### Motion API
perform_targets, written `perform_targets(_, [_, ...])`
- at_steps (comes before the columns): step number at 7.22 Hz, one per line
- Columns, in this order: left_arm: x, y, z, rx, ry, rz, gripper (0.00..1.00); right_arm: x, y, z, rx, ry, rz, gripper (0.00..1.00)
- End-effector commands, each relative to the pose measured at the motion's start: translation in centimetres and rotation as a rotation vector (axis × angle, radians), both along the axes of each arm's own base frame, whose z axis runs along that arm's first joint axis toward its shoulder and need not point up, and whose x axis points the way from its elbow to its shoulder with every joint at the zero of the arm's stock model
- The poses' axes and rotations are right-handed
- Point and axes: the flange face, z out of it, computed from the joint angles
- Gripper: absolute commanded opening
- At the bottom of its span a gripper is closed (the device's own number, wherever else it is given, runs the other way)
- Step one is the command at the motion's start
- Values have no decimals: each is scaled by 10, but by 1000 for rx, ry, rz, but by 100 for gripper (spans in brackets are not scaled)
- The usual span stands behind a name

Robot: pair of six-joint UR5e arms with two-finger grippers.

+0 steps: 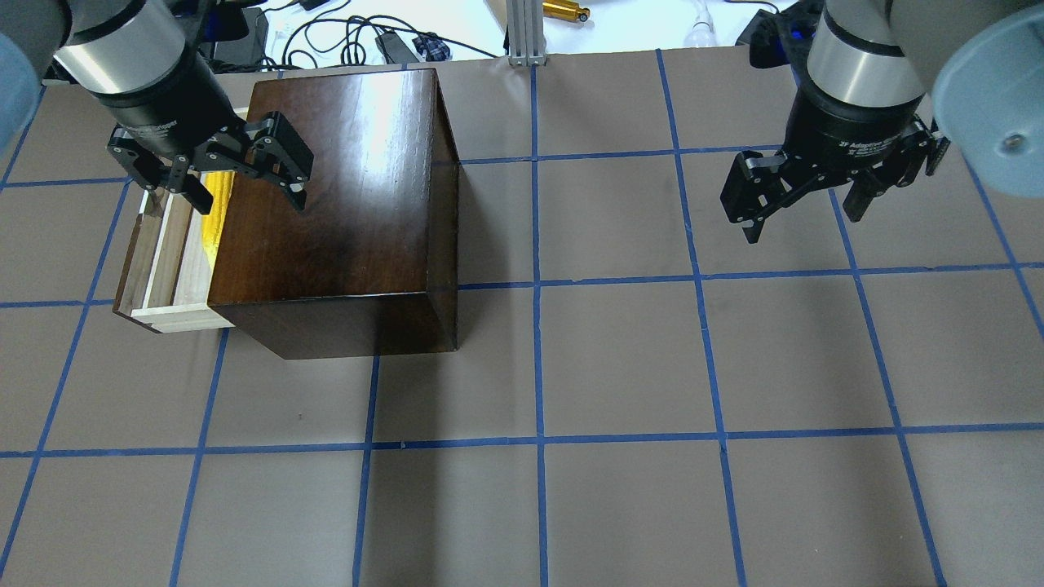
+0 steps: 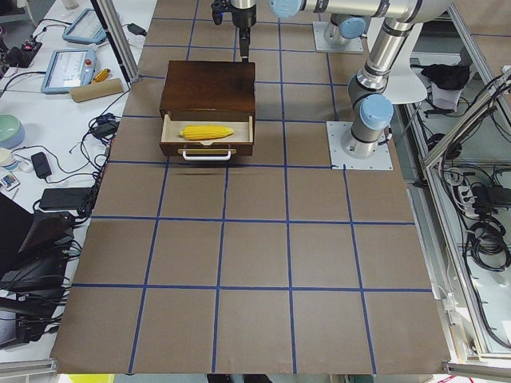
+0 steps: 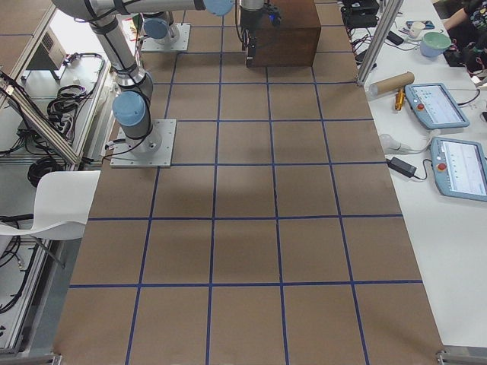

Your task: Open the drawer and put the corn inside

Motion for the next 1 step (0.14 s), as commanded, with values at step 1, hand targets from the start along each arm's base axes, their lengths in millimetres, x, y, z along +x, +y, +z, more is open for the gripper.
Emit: perform_targets(1, [-1,2,0,1,1,-2,100,0,0,-1,2,0,0,100])
